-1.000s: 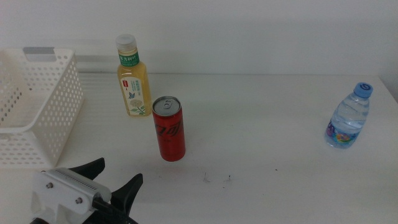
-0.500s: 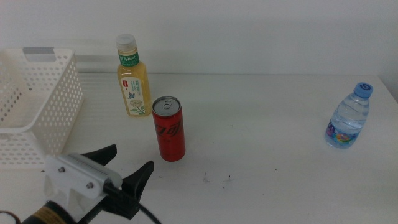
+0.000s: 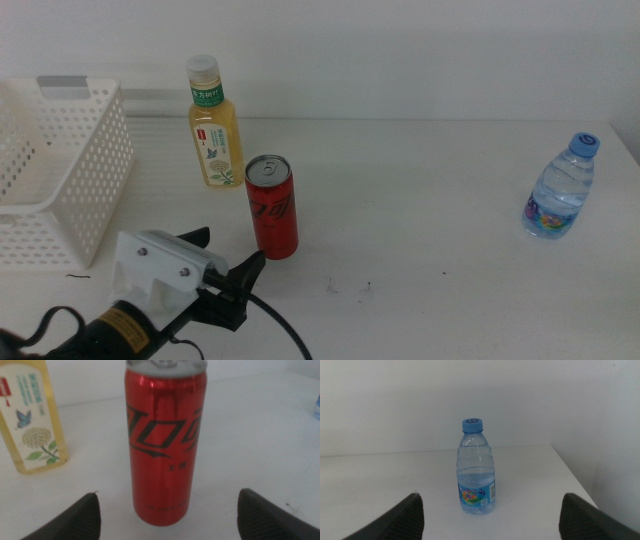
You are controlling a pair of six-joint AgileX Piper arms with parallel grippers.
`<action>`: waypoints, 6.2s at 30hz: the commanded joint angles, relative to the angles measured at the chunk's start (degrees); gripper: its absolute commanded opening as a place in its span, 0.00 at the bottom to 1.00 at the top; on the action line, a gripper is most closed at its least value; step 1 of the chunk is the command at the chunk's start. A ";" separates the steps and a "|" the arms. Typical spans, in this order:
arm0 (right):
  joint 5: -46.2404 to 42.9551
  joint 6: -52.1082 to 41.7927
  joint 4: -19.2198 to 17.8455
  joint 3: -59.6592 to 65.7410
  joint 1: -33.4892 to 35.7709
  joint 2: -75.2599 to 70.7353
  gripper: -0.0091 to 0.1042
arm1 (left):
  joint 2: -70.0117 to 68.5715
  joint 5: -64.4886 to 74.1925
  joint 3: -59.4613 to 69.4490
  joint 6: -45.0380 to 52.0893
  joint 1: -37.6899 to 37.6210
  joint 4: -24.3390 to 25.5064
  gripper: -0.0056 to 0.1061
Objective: Use arms to grab the bottles and put them into the dustbin to the left of the table.
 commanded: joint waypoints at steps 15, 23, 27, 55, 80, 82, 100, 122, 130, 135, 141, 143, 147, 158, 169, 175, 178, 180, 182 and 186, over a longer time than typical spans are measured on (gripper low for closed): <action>-0.46 -0.15 -0.32 0.15 -0.49 -0.24 0.90 | 7.98 -1.13 -10.19 -1.17 -0.19 0.93 0.89; -0.46 -0.15 -0.32 0.15 -0.49 -0.24 0.90 | 11.49 -0.21 -14.78 -1.99 -0.19 1.97 0.89; -0.46 -0.15 -0.32 0.15 -0.49 -0.24 0.90 | 13.18 -0.21 -16.47 -2.25 -0.19 2.13 0.89; -0.46 -0.15 -0.32 0.15 -0.49 -0.24 0.90 | 21.67 0.59 -26.75 -2.66 -0.19 2.52 0.88; -0.46 -0.15 -0.32 0.15 -0.49 -0.24 0.90 | 5.57 14.48 -26.62 -4.27 -0.19 7.26 0.33; -0.46 -0.15 -0.32 0.15 -0.49 -0.24 0.90 | 3.08 17.39 -26.62 -4.27 -0.19 7.48 0.33; -0.46 -0.15 -0.32 0.15 -0.49 -0.24 0.90 | -15.41 65.84 -39.00 -7.14 1.47 4.12 0.33; -0.46 -0.15 -0.32 0.15 -0.49 -0.24 0.90 | -9.22 119.28 -76.06 19.81 24.65 -16.21 0.33; -0.46 -0.15 -0.32 0.15 -0.49 -0.24 0.90 | -2.79 126.79 -84.08 22.53 31.53 -17.12 0.33; -0.46 -0.15 -0.32 0.15 -0.49 -0.24 0.90 | 0.88 127.94 -85.63 24.07 34.86 -17.19 0.33; -0.46 -0.15 -0.32 0.15 -0.49 -0.24 0.90 | 4.90 127.37 -85.63 24.76 37.14 -15.73 0.33; -0.46 -0.15 -0.32 0.15 -0.49 -0.24 0.90 | 6.18 127.37 -85.63 24.89 37.61 -14.85 0.33; -0.46 -0.15 -0.32 0.15 -0.49 -0.24 0.90 | 8.03 126.85 -85.63 24.89 37.75 -11.32 0.33; -0.46 -0.15 -0.32 0.15 -0.49 -0.24 0.90 | 11.00 126.07 -85.51 24.65 40.39 -9.70 0.33; -0.46 -0.15 -0.32 0.15 -0.49 -0.24 0.90 | 14.87 126.07 -85.51 24.76 41.03 -10.66 0.33; -0.46 -0.15 -0.32 0.15 -0.49 -0.24 0.90 | 15.64 125.19 -85.51 24.76 41.03 -11.22 0.38; -0.46 -0.15 -0.32 0.15 -0.49 -0.24 0.90 | 15.67 125.36 -85.51 24.76 40.92 -12.13 0.48; -0.46 -0.15 -0.32 0.15 -0.49 -0.24 0.90 | 15.67 125.36 -85.51 24.76 40.92 -12.68 0.53; -0.46 -0.15 -0.32 0.15 -0.49 -0.24 0.90 | 15.67 125.21 -85.51 24.76 40.92 -13.18 0.58; -0.46 -0.15 -0.32 0.15 -0.49 -0.24 0.90 | 15.67 125.36 -85.51 24.88 40.92 -13.18 0.70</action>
